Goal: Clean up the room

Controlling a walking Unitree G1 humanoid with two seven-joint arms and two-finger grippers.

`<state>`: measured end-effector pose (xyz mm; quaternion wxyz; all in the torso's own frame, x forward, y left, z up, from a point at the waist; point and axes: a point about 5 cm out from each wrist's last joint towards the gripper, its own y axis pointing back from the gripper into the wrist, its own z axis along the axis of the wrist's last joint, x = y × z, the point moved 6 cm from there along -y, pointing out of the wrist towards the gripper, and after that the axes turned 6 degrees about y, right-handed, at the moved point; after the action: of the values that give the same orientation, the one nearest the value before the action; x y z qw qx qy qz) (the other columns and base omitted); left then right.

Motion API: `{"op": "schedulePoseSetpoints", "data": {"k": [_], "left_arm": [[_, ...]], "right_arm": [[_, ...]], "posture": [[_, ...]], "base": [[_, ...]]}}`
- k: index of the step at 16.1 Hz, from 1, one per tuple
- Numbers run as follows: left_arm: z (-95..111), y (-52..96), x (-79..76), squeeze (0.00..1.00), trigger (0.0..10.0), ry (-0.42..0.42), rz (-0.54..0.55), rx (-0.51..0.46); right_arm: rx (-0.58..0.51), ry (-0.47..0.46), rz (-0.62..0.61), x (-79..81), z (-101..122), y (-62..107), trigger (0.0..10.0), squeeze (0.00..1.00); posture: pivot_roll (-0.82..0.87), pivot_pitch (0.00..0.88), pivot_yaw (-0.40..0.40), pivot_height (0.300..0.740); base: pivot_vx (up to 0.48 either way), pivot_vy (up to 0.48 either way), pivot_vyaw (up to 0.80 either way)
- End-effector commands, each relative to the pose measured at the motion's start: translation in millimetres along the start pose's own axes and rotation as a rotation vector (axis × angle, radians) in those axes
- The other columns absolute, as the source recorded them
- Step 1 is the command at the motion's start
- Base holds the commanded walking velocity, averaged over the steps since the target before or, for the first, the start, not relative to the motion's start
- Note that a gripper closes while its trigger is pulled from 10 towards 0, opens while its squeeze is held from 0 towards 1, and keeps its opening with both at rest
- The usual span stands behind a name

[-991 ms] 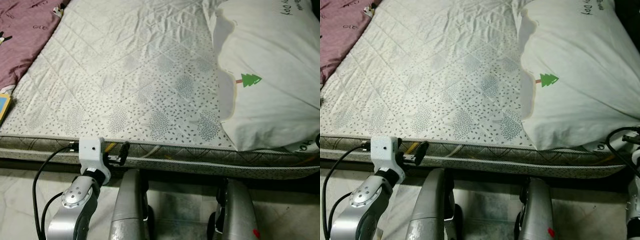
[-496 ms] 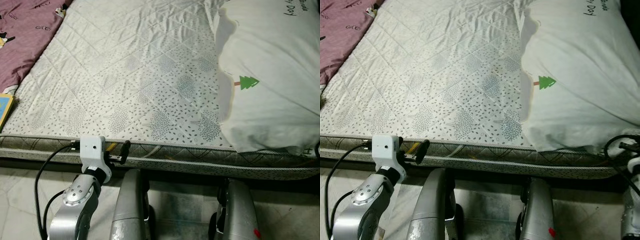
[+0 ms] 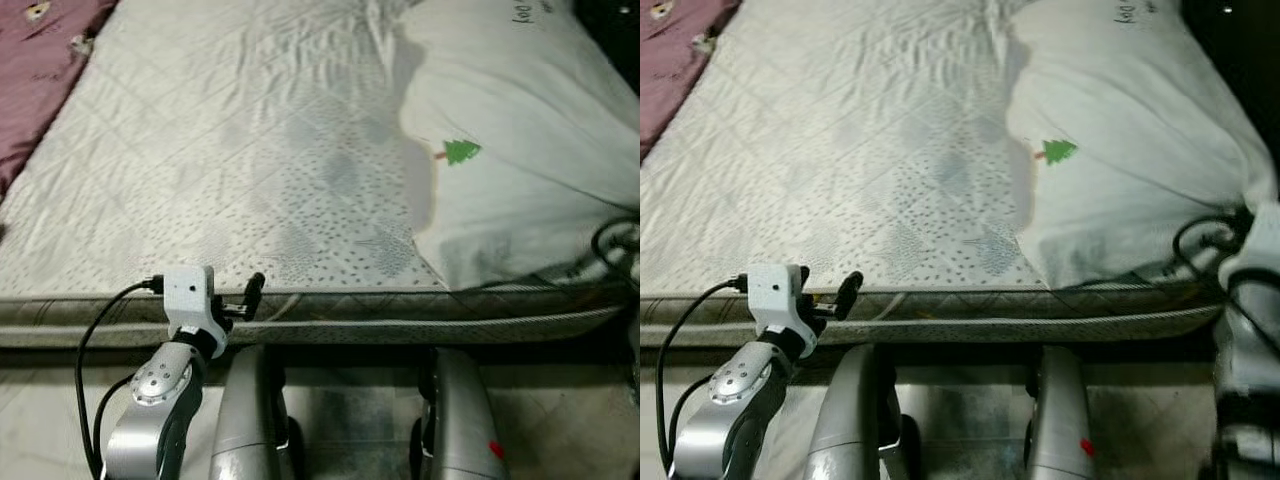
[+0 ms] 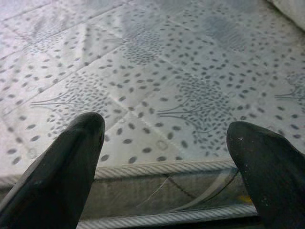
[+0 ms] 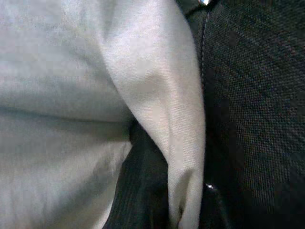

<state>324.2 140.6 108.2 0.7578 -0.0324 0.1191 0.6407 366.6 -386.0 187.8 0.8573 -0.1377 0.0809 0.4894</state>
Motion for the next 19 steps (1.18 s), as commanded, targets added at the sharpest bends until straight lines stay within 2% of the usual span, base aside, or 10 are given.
{"op": "schedulePoseSetpoints", "data": {"k": [1, 3, 6, 7, 11, 15, 18, 19], "left_arm": [[-7, 2.9, 10.1, 0.0, 10.0, -0.005, 0.04, 0.017], [-6, 4.4, 14.1, 0.0, 10.0, -0.004, 0.058, 0.007], [-6, 2.8, 15.9, 0.0, 10.0, -0.001, 0.07, -0.004], [-6, 0.5, 14.4, 0.0, 10.0, 0.003, 0.071, -0.011], [-7, -3.1, 14.3, 0.0, 10.0, 0.008, 0.076, -0.021], [-9, -7.4, 13.7, 0.0, 10.0, 0.013, 0.076, -0.027], [-9, -9.3, 14.5, 0.0, 10.0, 0.02, 0.084, -0.036], [-9, -9.3, 14.5, 0.0, 10.0, 0.02, 0.084, -0.036]], "right_arm": [[0.051, 0.011, -0.041, -16.6, -4, -8.7, 10.0, 0.0], [0.028, 0.029, -0.046, -23.0, 15, -21.4, 10.0, 0.0], [0.01, 0.043, -0.047, -25.1, 28, -29.1, 10.0, 0.0], [-0.004, 0.001, -0.022, -19.9, 32, -31.6, 10.0, 1.0], [-0.033, -0.046, -0.002, -2.5, 33, -29.8, 10.0, 1.0], [-0.137, -0.102, 0.021, 10.4, 53, -25.3, 10.0, 1.0], [-0.196, -0.126, 0.093, 32.5, 67, -18.6, 10.0, 1.0], [-0.196, -0.126, 0.093, 32.5, 67, -18.6, 10.0, 1.0]], "posture": [[0.06, 0.203, 0.116, 0.528], [0.07, 0.194, 0.104, 0.528], [0.07, 0.18, 0.093, 0.528], [0.06, 0.167, 0.087, 0.528], [0.06, 0.121, 0.077, 0.528], [0.04, 0.091, 0.07, 0.528], [0.03, 0.08, 0.063, 0.528], [0.03, 0.08, 0.063, 0.528]], "base": [[0.0, 0.0, 0.0], [0.0, 0.0, 0.0], [0.0, 0.0, 0.0], [0.0, 0.0, 0.0], [0.0, 0.0, 0.0], [0.0, 0.0, 0.0], [0.0, 0.0, 0.0], [0.0, 0.0, 0.0]]}}
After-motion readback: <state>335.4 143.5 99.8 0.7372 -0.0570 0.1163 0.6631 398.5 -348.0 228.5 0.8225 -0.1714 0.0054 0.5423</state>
